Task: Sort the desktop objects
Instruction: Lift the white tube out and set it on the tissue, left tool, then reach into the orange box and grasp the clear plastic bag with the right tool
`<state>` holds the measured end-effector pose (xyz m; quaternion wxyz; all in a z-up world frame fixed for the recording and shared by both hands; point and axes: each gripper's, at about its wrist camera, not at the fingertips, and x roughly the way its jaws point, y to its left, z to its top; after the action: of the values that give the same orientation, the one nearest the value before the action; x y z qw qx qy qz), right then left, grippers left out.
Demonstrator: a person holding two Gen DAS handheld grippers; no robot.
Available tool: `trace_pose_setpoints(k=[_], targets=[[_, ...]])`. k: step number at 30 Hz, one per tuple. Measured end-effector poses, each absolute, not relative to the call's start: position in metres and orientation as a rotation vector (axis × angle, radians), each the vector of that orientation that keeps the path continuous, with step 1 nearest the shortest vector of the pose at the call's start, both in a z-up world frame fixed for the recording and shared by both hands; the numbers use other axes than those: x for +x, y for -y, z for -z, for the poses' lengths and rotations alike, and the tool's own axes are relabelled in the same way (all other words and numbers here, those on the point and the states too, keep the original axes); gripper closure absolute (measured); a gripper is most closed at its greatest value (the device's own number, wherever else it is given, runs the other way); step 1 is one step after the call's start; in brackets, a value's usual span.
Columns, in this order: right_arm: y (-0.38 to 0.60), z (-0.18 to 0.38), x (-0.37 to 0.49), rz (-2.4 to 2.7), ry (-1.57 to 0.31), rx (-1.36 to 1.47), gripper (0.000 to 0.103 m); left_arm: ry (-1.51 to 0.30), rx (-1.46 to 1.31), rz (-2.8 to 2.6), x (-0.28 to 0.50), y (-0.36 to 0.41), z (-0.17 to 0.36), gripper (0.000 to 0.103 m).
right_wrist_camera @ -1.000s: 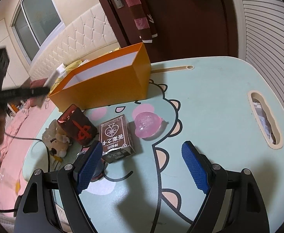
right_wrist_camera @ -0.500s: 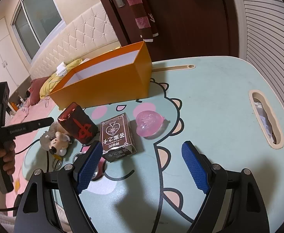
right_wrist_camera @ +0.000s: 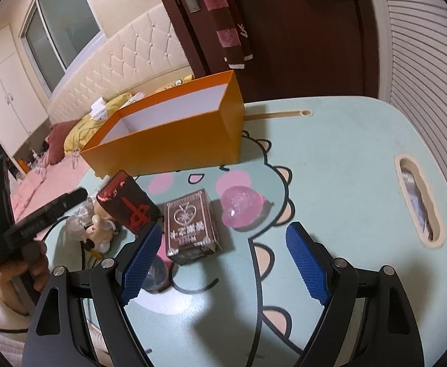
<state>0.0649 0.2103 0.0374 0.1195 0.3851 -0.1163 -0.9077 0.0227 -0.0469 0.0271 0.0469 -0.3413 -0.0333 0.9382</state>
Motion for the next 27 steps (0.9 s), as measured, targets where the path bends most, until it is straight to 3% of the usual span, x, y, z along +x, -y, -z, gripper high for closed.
trace_pose_setpoints(k=[10,21,22,26,27], targets=[[-0.182,-0.069,0.032,2.588,0.255,1.120,0.019,0.210,-1.140,-2.832,0.016,0.060,-0.019,0.012],[-0.150,-0.116,-0.036,2.461,0.111,1.146,0.020,0.214,-1.139,-2.821,0.017,0.058,-0.018,0.009],[-0.144,-0.119,-0.046,2.436,0.082,1.161,0.021,0.214,-1.140,-2.820,0.017,0.058,-0.018,0.009],[-0.112,-0.116,-0.093,2.246,-0.017,1.315,0.045,0.217,-1.141,-2.816,0.016,0.058,-0.018,0.008],[-0.103,-0.109,-0.104,2.176,-0.012,1.372,0.045,0.219,-1.141,-2.816,0.016,0.058,-0.018,0.008]])
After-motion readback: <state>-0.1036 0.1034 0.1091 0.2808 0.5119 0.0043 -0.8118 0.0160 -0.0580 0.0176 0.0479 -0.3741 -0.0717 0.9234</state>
